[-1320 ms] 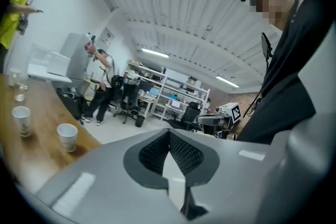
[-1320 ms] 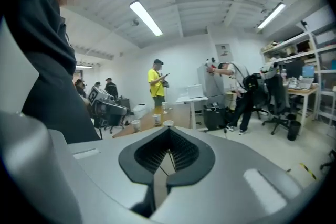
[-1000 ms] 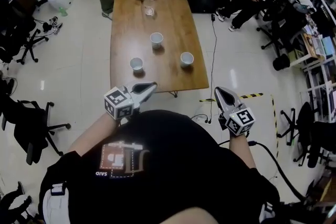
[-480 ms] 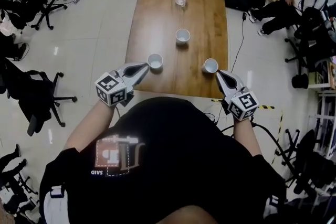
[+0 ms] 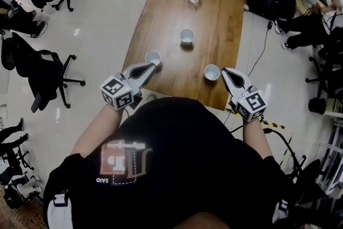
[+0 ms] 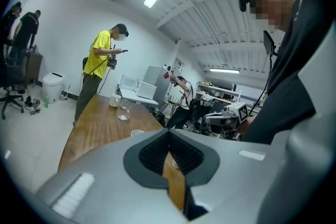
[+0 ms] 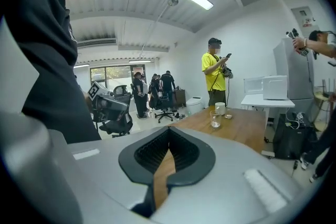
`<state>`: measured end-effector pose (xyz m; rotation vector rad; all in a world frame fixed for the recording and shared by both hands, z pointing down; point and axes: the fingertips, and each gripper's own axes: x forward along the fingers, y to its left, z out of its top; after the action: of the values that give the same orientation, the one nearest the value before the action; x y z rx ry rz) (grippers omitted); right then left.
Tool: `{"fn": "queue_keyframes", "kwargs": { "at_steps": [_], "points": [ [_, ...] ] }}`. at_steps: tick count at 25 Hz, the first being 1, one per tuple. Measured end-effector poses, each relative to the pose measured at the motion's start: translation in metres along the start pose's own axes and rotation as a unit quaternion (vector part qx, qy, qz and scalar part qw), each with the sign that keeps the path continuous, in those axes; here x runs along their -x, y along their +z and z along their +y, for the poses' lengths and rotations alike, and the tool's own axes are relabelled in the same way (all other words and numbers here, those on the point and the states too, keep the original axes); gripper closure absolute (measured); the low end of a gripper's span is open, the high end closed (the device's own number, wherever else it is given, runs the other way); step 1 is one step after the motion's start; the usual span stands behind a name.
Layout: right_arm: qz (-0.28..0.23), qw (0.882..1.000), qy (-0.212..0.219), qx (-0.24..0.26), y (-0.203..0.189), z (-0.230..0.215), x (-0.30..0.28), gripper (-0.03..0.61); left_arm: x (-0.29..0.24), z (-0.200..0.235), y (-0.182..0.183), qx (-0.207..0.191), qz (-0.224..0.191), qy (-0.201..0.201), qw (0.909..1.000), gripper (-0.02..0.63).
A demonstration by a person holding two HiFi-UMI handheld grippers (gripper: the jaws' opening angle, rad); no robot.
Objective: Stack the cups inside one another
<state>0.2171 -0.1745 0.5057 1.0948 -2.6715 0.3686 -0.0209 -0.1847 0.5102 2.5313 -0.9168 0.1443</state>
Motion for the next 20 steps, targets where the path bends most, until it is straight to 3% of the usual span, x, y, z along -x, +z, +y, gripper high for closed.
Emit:
{"fn": "queue_keyframes", "kwargs": {
  "at_steps": [5, 12, 17, 20],
  "points": [
    [0.008, 1.000, -0.020, -0.020, -0.014, 0.012, -0.013, 0.563, 0.005, 0.016, -0.005, 0.003, 0.011, -0.021, 0.9997, 0.611],
    [0.034, 0.997, -0.056, -0.045, -0.031, 0.032, -0.031, 0.560, 0.001, 0.040, 0.000, -0.030, 0.035, -0.074, 0.9962, 0.611],
    [0.042, 0.996, -0.064, -0.043, -0.028, 0.036, -0.033, 0.560, -0.004, 0.051, 0.003, -0.032, 0.043, -0.085, 0.9950, 0.611],
    [0.042, 0.996, -0.068, -0.043, -0.025, 0.032, -0.028, 0.560, -0.012, 0.056, 0.013, -0.072, 0.052, -0.089, 0.9921, 0.611]
  ]
}}
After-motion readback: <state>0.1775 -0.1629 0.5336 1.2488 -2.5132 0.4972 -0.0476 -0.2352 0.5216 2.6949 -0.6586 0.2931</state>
